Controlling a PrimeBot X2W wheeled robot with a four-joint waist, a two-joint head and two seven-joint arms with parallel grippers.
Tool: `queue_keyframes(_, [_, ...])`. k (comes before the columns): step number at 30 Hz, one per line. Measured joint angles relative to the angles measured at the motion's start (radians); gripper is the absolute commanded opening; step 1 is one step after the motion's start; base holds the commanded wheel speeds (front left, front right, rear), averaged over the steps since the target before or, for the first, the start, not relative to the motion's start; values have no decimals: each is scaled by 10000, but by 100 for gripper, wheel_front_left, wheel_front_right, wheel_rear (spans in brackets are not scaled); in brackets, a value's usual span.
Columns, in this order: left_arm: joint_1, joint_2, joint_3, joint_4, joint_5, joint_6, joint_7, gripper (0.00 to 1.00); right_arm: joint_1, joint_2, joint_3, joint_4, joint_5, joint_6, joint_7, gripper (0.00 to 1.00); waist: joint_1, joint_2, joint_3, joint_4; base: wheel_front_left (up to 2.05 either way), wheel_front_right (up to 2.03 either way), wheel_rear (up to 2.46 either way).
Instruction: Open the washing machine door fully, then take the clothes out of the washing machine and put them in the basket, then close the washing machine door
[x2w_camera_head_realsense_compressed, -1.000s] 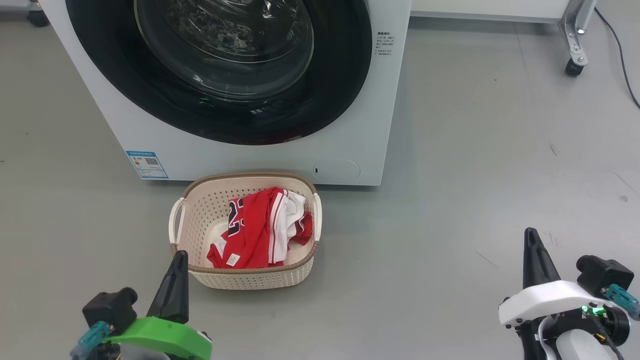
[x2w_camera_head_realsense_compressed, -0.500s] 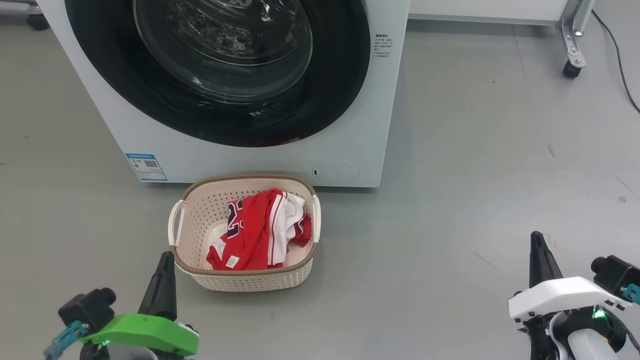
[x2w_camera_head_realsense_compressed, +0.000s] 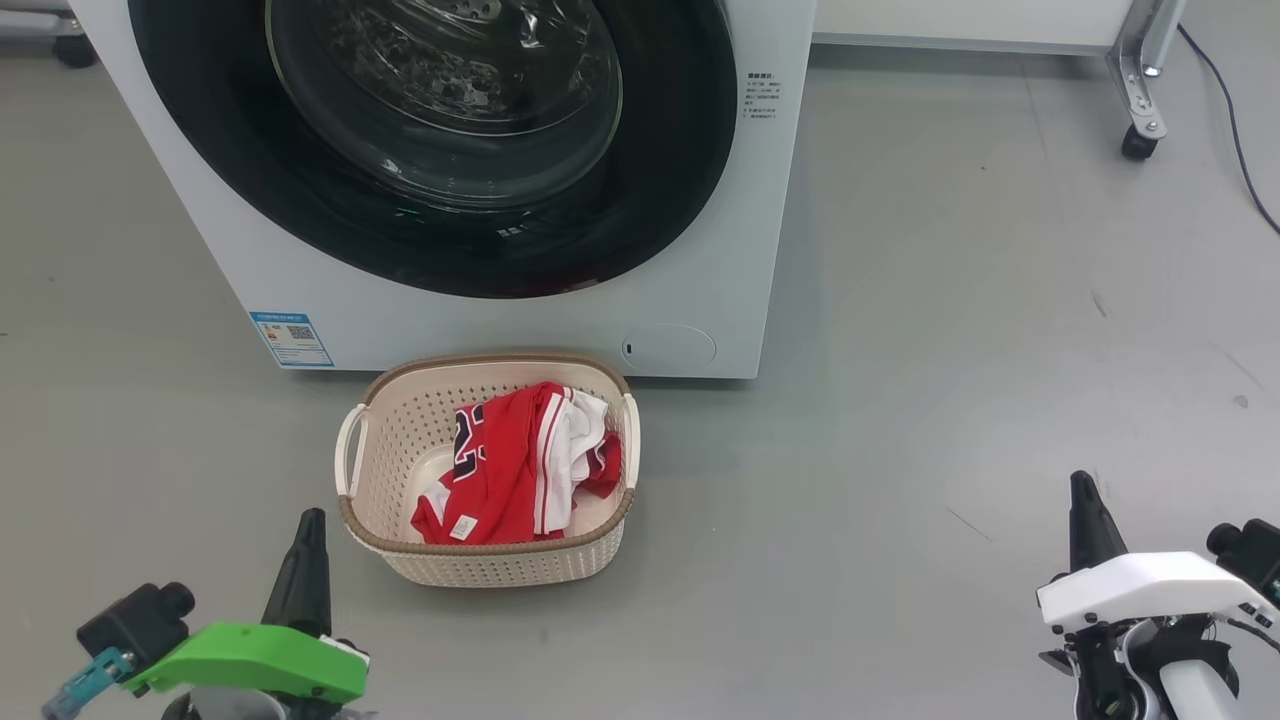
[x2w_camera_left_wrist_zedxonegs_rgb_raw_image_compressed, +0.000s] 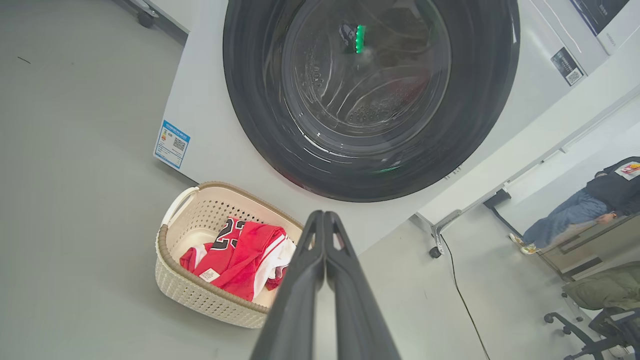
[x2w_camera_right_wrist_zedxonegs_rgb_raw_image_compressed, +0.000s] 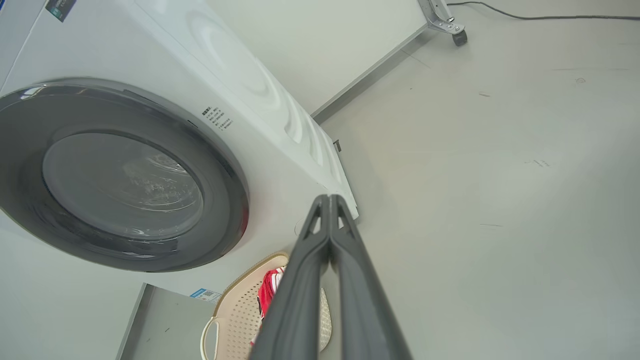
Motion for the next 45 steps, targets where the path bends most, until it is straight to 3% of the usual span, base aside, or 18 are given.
queue_keyframes(45, [-61, 104, 1074, 109, -5469, 0, 1436, 0, -345, 466, -1484, 242, 5095, 792, 1505, 0, 0, 0, -202, -102, 0, 0, 0])
